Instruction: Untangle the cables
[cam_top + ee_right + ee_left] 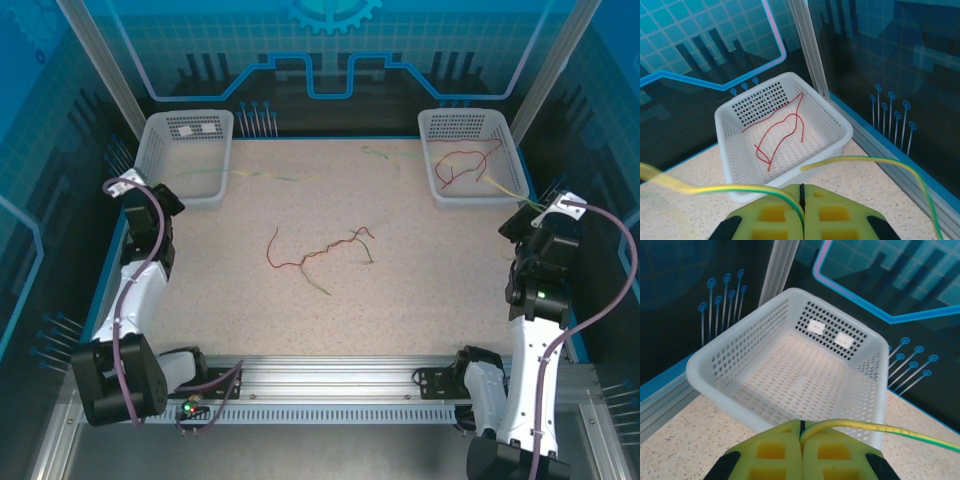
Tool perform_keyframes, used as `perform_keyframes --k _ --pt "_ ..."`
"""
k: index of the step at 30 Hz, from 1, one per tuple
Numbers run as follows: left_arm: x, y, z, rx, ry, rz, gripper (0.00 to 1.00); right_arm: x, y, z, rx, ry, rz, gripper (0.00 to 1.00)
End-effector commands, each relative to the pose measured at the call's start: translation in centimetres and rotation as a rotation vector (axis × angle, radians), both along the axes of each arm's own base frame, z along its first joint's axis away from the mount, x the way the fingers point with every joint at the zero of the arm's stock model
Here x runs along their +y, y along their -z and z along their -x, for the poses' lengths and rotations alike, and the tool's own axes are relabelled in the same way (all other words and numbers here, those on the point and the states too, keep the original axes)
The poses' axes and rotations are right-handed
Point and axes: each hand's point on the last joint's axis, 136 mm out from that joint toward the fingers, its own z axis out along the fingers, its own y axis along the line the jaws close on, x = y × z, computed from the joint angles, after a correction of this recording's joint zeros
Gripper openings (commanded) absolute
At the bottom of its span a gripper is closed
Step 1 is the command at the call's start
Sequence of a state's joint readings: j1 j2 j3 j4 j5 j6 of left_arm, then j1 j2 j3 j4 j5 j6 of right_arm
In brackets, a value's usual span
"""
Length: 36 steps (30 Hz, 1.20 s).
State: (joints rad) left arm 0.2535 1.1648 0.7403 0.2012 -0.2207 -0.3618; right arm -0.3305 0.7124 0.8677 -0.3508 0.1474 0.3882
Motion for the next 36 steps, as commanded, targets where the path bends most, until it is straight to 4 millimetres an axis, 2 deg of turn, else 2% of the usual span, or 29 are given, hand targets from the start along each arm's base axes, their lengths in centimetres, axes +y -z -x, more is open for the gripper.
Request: perform_keyframes --k 1,5,8,12,14,18,23,25,28,36 --pt "-1.5 -1.6 -0.7 -0.06 0.049 0.027 0.0 1.5 -0.6 -1.1 -0.069 -0.083 -0.042 0.0" --pt "-7.6 -5.5 -0.7 -0.098 0.233 -0.095 0.0 4.7 -0.2 -2.8 -0.072 -0.225 0.013 0.0" --pt "-11.4 -7.6 0.2 -0.149 0.385 -0.033 0.0 5.6 1.2 -3.6 -0.038 -0.249 0.015 0.0" --pt "-15.5 -8.7 1.4 -0.171 0.53 -0.026 0.0 7.3 3.3 -4.8 -0.003 -0.295 0.013 0.0" --pt "-16.4 -8.5 1.3 -0.16 0.554 -0.037 0.0 8.2 4.4 -5.4 0.023 -0.31 0.04 0.0" --pt "-13.9 -8.2 -0.2 -0.11 0.414 -0.102 0.0 9.3 5.7 -6.1 0.04 -0.329 0.043 0.0" --pt "-10.2 -10.4 -1.2 -0.094 0.214 -0.163 0.0 8.3 6.5 -5.7 0.069 -0.273 0.055 0.0" --pt "-9.6 -11.5 -1.2 -0.108 0.185 -0.176 0.0 7.0 6.7 -5.1 0.078 -0.209 0.069 0.0" --pt "-7.4 -12.1 -0.6 -0.088 0.083 -0.194 0.0 5.5 7.2 -4.4 0.096 -0.159 0.039 0.0" --pt "-2.1 -12.7 0.8 -0.074 -0.085 -0.215 0.0 5.5 8.0 -4.4 0.102 -0.179 0.024 0.0"
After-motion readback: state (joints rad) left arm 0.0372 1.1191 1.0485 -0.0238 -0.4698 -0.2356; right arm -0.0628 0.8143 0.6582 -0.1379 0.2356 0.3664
